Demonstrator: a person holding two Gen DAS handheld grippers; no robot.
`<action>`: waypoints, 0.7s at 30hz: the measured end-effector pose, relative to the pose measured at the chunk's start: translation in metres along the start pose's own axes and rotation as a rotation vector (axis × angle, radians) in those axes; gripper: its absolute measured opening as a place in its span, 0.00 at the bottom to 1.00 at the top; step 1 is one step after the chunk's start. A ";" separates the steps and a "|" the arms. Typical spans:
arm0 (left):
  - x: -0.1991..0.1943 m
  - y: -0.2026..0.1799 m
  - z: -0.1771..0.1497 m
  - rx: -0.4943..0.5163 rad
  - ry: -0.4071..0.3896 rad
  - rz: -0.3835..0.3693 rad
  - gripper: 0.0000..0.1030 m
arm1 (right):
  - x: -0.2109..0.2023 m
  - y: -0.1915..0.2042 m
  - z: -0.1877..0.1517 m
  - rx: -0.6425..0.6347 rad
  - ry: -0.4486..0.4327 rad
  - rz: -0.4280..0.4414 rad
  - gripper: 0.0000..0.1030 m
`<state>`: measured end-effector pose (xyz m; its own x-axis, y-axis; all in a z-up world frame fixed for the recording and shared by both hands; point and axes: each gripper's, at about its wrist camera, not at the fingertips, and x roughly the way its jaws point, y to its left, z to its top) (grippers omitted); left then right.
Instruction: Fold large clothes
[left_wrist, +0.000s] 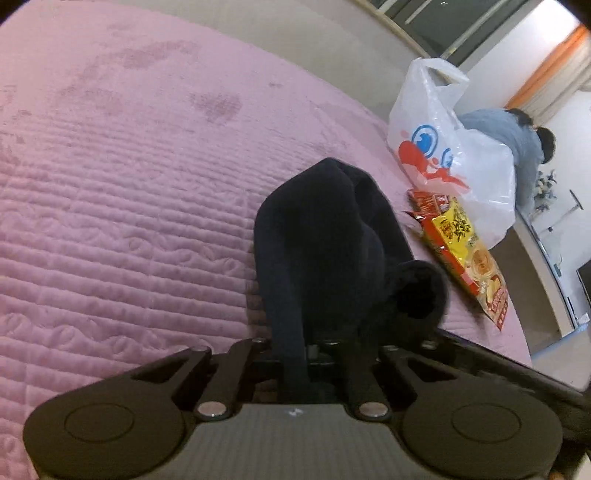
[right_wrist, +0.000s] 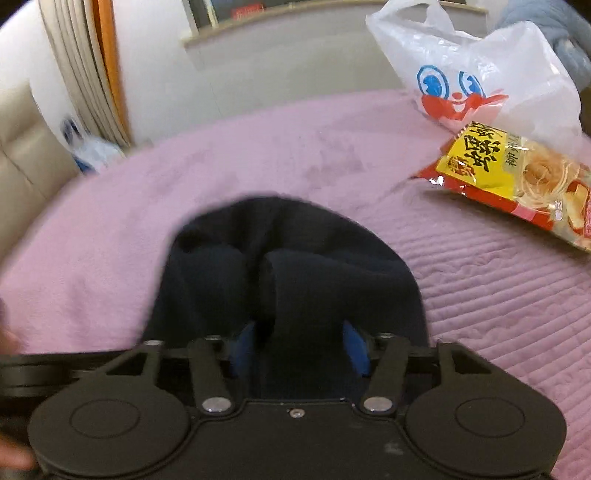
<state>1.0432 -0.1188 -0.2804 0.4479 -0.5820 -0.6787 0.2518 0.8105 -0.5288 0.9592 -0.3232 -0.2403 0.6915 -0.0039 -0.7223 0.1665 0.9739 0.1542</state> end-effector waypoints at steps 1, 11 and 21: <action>-0.008 0.000 -0.002 0.016 -0.025 -0.018 0.05 | 0.002 0.002 -0.001 -0.025 0.001 -0.040 0.10; -0.134 -0.015 -0.034 0.115 -0.145 -0.254 0.05 | -0.155 -0.050 -0.026 -0.017 -0.264 0.089 0.10; -0.248 -0.060 -0.108 0.344 -0.182 -0.394 0.12 | -0.318 -0.072 -0.082 -0.045 -0.438 0.139 0.10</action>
<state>0.8247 -0.0304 -0.1355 0.3961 -0.8498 -0.3479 0.6826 0.5259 -0.5074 0.6692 -0.3739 -0.0768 0.9385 0.0410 -0.3429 0.0276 0.9808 0.1931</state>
